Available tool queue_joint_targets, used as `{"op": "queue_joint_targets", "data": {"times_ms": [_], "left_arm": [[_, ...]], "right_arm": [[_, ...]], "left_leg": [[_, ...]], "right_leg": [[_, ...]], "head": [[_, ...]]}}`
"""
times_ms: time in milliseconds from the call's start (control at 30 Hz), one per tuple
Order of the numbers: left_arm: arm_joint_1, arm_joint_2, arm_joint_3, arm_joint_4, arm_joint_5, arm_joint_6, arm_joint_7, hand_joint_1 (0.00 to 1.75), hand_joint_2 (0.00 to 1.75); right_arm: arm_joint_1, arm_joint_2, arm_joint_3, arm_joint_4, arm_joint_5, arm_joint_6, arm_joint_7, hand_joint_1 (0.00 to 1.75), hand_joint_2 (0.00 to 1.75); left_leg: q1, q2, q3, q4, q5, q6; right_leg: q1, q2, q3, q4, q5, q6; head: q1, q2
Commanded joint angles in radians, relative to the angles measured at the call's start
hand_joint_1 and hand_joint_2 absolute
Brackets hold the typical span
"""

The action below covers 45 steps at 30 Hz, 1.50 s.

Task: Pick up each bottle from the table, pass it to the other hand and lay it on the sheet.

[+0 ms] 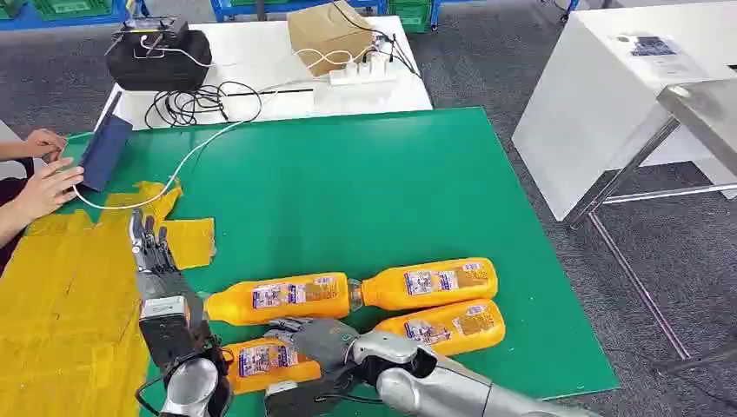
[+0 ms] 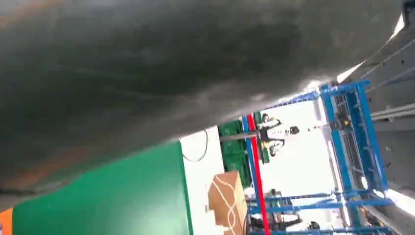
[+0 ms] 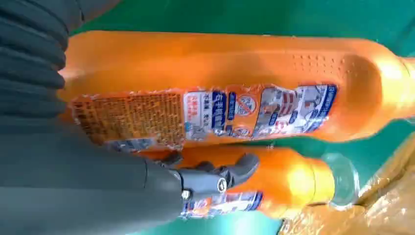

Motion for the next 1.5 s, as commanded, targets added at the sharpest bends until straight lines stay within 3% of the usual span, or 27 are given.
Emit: {"op": "queue_joint_targets", "data": {"times_ms": [33, 200, 367, 400, 433, 467, 667, 967, 1067, 1100, 1167, 1300, 1400, 1500], "left_arm": [[-0.051, 0.026, -0.03, 0.064, 0.023, 0.008, 0.004, 0.0, 0.0], [-0.06, 0.031, -0.039, 0.076, 0.039, -0.002, 0.006, 0.0, 0.0], [-0.083, 0.02, -0.05, 0.106, 0.087, 0.007, -0.003, 0.0, 0.0], [-0.085, 0.017, -0.047, 0.102, 0.099, 0.017, -0.003, 0.0, 0.0], [-0.081, 0.011, -0.044, 0.078, 0.128, 0.038, -0.003, 0.0, 0.0], [-0.075, 0.012, -0.047, 0.051, 0.165, 0.076, -0.003, 0.0, 0.0], [-0.021, -0.094, 0.194, -0.114, 0.177, 0.126, -0.003, 0.0, 0.0], [-0.049, -0.094, 0.318, -0.057, 0.179, 0.126, -0.003, 0.0, 0.0], [-0.032, -0.094, 0.345, -0.108, 0.248, 0.126, -0.003, 0.0, 0.0], [-0.02, -0.094, 0.367, -0.094, 0.243, 0.126, -0.003, 0.0, 1.75], [0.003, -0.094, 0.383, -0.112, 0.262, 0.126, -0.003, 0.0, 1.75], [0.046, -0.094, 0.397, -0.156, 0.341, 0.126, -0.003, 0.0, 1.75], [0.046, -0.094, 0.397, -0.156, 0.341, 0.126, -0.003, 0.0, 1.75], [0.067, -0.094, 0.37, -0.194, 0.413, 0.126, -0.003, 0.0, 1.75]], "right_arm": [[-0.077, 0.028, 0.116, 0.17, -0.023, 0.033, -0.003, 0.0, 1.75], [-0.098, 0.044, 0.142, 0.205, -0.052, 0.072, 0.001, 0.0, 1.75], [-0.138, 0.056, 0.218, 0.28, -0.087, 0.184, -0.015, 0.0, 1.75], [-0.138, 0.057, 0.222, 0.29, -0.096, 0.185, -0.018, 0.28, 1.75], [-0.135, 0.058, 0.223, 0.306, -0.107, 0.186, -0.02, 1.15, 1.75], [-0.133, 0.059, 0.233, 0.322, -0.119, 0.18, -0.02, 1.75, 1.75], [-0.116, 0.061, 0.263, 0.382, -0.166, 0.125, -0.024, 1.75, 1.75], [-0.137, 0.079, 0.286, 0.416, -0.186, 0.134, -0.02, 1.75, 1.75], [-0.134, 0.111, 0.277, 0.462, -0.187, 0.081, 0.004, 1.75, 1.75], [-0.122, 0.121, 0.245, 0.471, -0.209, 0.039, 0.03, 1.75, 1.75], [-0.086, 0.127, 0.157, 0.455, -0.267, -0.056, 0.06, 1.75, 1.75], [0.082, 0.095, -0.104, 0.248, -0.418, -0.283, -0.054, 1.75, 1.75], [0.082, 0.095, -0.104, 0.248, -0.418, -0.283, -0.054, 1.75, 1.75], [0.23, 0.088, -0.27, -0.065, -0.407, -0.352, -0.121, 1.75, 1.75]], "left_leg": [[-0.001, -0.003, 0.005, -0.003, 0.001, 0.003], [-0.001, -0.003, 0.005, -0.002, 0.0, 0.002], [-0.002, -0.003, 0.007, -0.004, 0.001, 0.003], [-0.001, -0.002, 0.007, -0.003, 0.001, 0.002], [-0.002, -0.004, 0.009, -0.004, 0.002, 0.003], [-0.001, -0.003, 0.009, -0.003, 0.001, 0.002], [0.0, -0.001, 0.013, -0.003, 0.001, 0.003], [-0.001, -0.003, 0.017, -0.004, 0.002, 0.002], [0.0, 0.001, 0.019, -0.004, 0.001, 0.002], [-0.001, 0.001, 0.02, -0.005, 0.002, 0.002], [0.0, 0.004, 0.021, -0.003, 0.0, 0.0], [0.002, 0.004, 0.023, -0.005, 0.0, 0.0], [0.003, 0.002, 0.021, -0.003, -0.001, 0.0], [0.003, 0.002, 0.017, -0.002, -0.001, 0.0]], "right_leg": [[-0.001, 0.0, 0.004, -0.001, 0.0, -0.002], [-0.001, -0.001, 0.004, -0.001, 0.0, -0.002], [-0.001, 0.0, 0.006, -0.002, 0.0, -0.002], [-0.001, 0.0, 0.006, -0.002, 0.0, -0.002], [-0.001, -0.001, 0.008, -0.003, 0.0, -0.002], [-0.001, -0.001, 0.008, -0.003, 0.0, -0.002], [0.0, 0.002, 0.011, -0.003, 0.0, -0.002], [0.0, 0.001, 0.014, -0.004, 0.001, -0.002], [0.0, 0.004, 0.014, -0.004, 0.001, -0.002], [-0.001, 0.004, 0.015, -0.004, 0.002, -0.003], [0.0, 0.005, 0.016, -0.003, 0.0, -0.002], [0.002, 0.005, 0.018, -0.004, 0.001, -0.003], [0.003, 0.004, 0.013, -0.003, 0.0, -0.003], [0.002, 0.005, 0.005, -0.002, -0.001, -0.004]], "head": [[0.0, 0.0], [0.0, 0.0], [0.0, 0.0], [0.0, 0.0], [0.0, 0.0], [0.0, 0.0], [0.0, 0.0], [0.0, 0.0], [0.0, 0.0], [0.0, 0.0], [0.0, 0.0], [0.0, 0.0], [0.0, 0.0], [0.0, 0.0]]}}
